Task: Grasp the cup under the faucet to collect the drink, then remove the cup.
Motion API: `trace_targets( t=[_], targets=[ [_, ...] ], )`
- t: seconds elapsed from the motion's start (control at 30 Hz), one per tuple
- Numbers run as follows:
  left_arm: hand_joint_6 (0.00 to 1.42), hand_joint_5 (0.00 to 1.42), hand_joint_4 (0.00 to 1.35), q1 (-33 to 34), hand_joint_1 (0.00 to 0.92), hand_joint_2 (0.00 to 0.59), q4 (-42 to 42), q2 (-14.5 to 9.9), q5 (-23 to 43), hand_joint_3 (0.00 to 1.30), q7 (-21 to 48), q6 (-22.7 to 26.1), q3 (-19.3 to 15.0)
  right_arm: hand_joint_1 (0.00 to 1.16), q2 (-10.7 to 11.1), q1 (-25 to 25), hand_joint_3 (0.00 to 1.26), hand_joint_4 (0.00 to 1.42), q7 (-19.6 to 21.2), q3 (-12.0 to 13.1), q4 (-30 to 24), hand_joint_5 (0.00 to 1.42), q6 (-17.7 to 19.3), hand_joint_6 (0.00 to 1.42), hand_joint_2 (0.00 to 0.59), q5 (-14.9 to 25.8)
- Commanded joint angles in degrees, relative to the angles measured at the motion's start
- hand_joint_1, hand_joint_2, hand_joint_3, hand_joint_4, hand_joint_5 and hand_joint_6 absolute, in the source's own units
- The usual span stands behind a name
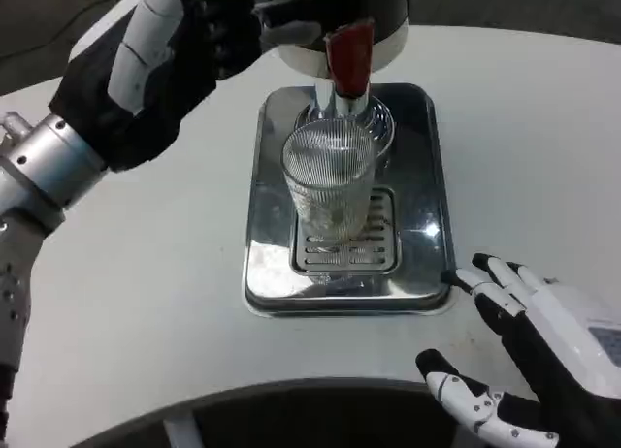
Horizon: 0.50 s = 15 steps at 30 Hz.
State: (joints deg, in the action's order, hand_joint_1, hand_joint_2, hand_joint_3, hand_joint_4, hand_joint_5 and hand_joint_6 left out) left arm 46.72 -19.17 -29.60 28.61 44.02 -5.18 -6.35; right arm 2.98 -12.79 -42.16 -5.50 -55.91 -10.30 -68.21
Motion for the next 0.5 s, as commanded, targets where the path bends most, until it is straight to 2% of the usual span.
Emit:
trace_targets(
  t=[0.03, 0.23, 0.5],
  targets=[
    [0.15, 0.19, 0.07, 3.3, 0.0, 0.131, -1.3, 0.4, -1.0, 0.13, 1.9, 3.3, 0.0, 0.19, -0.1, -0.8, 0.12, 0.0, 0.6, 0.0, 0.4, 0.0, 0.0, 0.0, 0.4, 0.1],
    [0.13, 0.16, 0.04, 8.8, 0.0, 0.126, -7.2, 0.9, -4.2, 0.1, 5.1, 6.0, 1.6, 0.19, -0.2, -0.8, 0.12, 0.0, 0.7, 0.0, 0.4, 0.0, 0.0, 0.0, 0.4, 0.2],
    [0.12, 0.15, 0.04, 12.8, 0.0, 0.122, -14.7, 2.1, -8.0, 0.1, 8.3, 5.7, 2.6, 0.19, -0.3, -1.8, 0.12, 0.0, 1.2, 0.1, 0.2, 0.0, 0.0, 0.0, 0.4, 0.5]
  ],
)
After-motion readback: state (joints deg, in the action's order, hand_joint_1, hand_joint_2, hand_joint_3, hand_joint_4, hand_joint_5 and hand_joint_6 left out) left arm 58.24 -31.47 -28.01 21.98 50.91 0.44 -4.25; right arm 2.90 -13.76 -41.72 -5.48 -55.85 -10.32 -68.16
